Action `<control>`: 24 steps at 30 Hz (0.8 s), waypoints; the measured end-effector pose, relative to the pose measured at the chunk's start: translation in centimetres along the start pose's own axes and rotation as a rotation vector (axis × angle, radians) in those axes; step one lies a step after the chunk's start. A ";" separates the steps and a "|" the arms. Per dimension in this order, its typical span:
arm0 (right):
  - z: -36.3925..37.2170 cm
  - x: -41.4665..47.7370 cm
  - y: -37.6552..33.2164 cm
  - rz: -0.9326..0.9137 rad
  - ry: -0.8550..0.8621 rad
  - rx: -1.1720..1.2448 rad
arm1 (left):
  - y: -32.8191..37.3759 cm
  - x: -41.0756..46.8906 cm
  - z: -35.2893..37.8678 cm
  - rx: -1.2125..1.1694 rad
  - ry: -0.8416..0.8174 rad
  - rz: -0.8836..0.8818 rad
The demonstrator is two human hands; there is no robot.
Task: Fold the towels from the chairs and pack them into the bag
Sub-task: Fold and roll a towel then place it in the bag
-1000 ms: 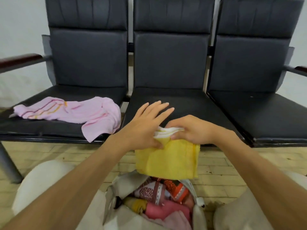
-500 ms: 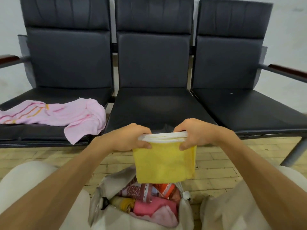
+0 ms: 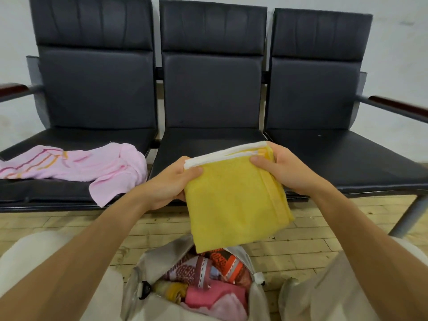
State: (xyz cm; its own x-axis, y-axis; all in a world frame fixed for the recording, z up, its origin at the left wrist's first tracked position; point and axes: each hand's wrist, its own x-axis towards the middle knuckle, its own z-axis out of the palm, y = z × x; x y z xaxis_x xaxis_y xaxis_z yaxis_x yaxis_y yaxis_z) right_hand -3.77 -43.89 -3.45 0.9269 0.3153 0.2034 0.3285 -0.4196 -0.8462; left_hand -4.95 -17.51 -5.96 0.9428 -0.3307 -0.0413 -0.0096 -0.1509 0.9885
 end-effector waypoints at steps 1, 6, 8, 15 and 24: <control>0.0 0.1 -0.1 -0.010 -0.010 -0.067 | 0.1 -0.1 -0.2 0.029 0.001 0.008; 0.1 0.5 -0.8 0.037 -0.063 0.207 | 0.9 -0.8 -1.0 -0.077 0.049 0.076; 0.4 0.5 -1.2 0.088 -0.085 0.408 | 1.3 -1.2 -1.0 -0.158 0.117 0.080; 1.7 0.5 -1.6 0.197 -0.032 0.642 | 1.1 -1.2 -0.4 -0.366 0.221 0.025; 0.2 0.3 -0.8 0.209 -0.032 0.665 | 1.5 -1.2 -0.7 -0.222 0.057 0.184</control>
State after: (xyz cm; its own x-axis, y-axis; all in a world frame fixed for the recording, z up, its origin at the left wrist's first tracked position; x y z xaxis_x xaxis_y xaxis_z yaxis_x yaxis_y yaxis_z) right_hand -3.76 -43.29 -2.86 0.9495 0.3137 -0.0026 -0.0467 0.1331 -0.9900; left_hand -5.87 -16.66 -4.36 0.9491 -0.2803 0.1439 -0.1152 0.1164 0.9865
